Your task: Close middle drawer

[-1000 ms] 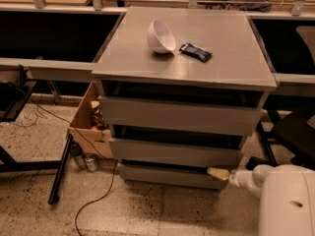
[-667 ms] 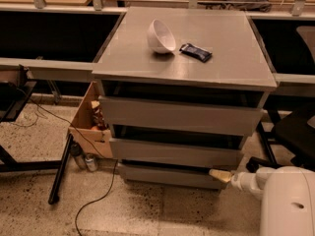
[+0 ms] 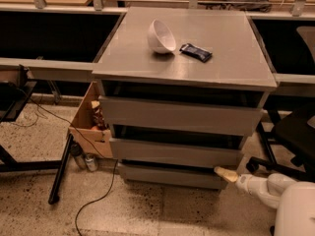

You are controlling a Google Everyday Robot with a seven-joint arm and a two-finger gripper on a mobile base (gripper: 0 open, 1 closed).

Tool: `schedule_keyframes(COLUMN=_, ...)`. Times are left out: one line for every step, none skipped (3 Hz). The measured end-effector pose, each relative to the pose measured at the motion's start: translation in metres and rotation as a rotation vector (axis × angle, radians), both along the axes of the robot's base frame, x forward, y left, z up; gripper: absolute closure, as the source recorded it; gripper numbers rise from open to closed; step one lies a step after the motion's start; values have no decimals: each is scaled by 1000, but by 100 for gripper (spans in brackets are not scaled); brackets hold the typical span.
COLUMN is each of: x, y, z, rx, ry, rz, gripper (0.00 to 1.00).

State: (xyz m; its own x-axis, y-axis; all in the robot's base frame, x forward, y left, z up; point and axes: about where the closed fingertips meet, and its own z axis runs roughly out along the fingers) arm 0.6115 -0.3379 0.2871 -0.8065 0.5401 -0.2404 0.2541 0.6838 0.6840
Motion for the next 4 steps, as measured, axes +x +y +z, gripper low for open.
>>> schedule_keyframes(x=1, y=2, z=7, rx=96, ry=-10, rz=-23, gripper=0)
schedule_keyframes(x=6, y=7, z=14, rx=160, ry=-7, rz=-40, gripper=0)
schedule_keyframes(x=12, y=12, z=24, rx=182, ry=-1, rz=-51, gripper=0)
schedule_keyframes(x=22, y=19, z=34, rx=200, ry=8, rz=-53, gripper=0)
